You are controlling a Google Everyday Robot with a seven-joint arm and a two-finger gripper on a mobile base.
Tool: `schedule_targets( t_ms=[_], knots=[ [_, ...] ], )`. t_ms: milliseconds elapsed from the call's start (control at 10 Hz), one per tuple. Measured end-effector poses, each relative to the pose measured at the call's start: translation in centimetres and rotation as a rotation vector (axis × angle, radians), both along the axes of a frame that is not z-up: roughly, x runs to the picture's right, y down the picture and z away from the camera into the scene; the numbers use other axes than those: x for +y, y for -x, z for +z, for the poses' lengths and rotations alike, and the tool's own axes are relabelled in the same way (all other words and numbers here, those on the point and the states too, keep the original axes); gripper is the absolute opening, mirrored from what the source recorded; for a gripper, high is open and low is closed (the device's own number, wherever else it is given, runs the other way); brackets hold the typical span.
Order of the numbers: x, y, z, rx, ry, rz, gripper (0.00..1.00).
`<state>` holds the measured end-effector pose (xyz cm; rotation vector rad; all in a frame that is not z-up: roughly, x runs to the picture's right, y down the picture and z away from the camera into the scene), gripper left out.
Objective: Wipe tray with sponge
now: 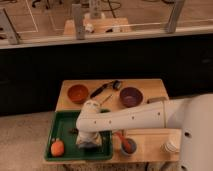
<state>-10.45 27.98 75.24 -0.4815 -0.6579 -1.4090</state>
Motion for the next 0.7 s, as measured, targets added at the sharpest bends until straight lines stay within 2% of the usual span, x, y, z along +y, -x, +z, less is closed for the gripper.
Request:
schedule_targets(
  t_ms=[400,700],
  knots=[
    [0.2,3.3,0.3,-0.048,-0.013,-0.023,0.0],
    [1.0,3.2,-1.6,-0.081,0.01,-0.032,0.0]
  ],
)
